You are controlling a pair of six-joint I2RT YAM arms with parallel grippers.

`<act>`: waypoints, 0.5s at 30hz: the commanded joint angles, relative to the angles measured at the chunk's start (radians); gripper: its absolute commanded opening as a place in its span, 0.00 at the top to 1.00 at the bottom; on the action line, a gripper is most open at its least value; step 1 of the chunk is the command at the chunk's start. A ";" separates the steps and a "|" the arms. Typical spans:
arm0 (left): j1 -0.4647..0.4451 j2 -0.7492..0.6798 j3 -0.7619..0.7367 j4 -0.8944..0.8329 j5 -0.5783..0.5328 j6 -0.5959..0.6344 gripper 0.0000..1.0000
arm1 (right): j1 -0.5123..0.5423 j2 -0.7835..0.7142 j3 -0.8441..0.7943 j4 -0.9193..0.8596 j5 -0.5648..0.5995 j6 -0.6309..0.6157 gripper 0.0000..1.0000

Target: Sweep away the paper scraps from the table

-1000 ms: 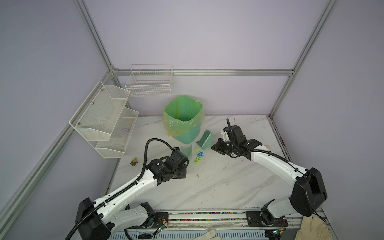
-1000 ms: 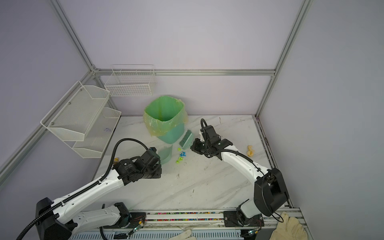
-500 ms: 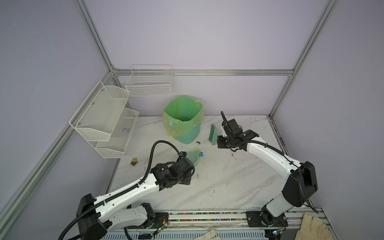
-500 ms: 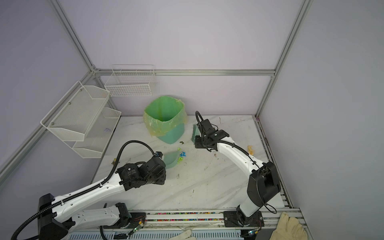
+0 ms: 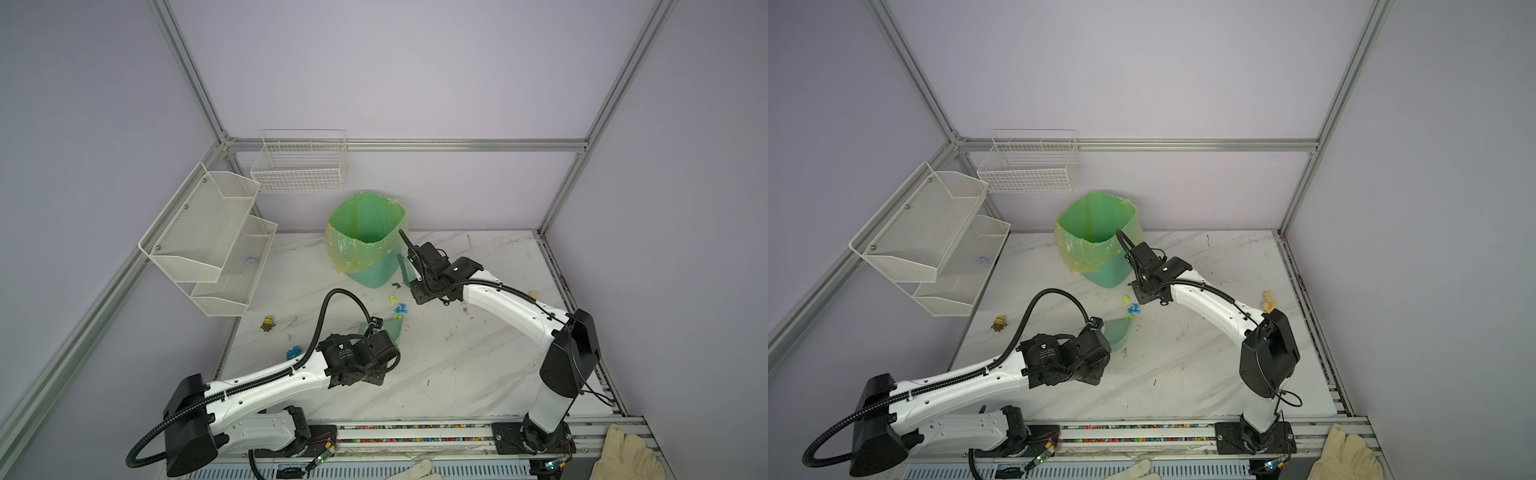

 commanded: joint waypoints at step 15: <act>-0.065 0.050 -0.020 -0.007 -0.124 0.038 1.00 | 0.068 0.094 0.025 -0.028 0.152 -0.185 1.00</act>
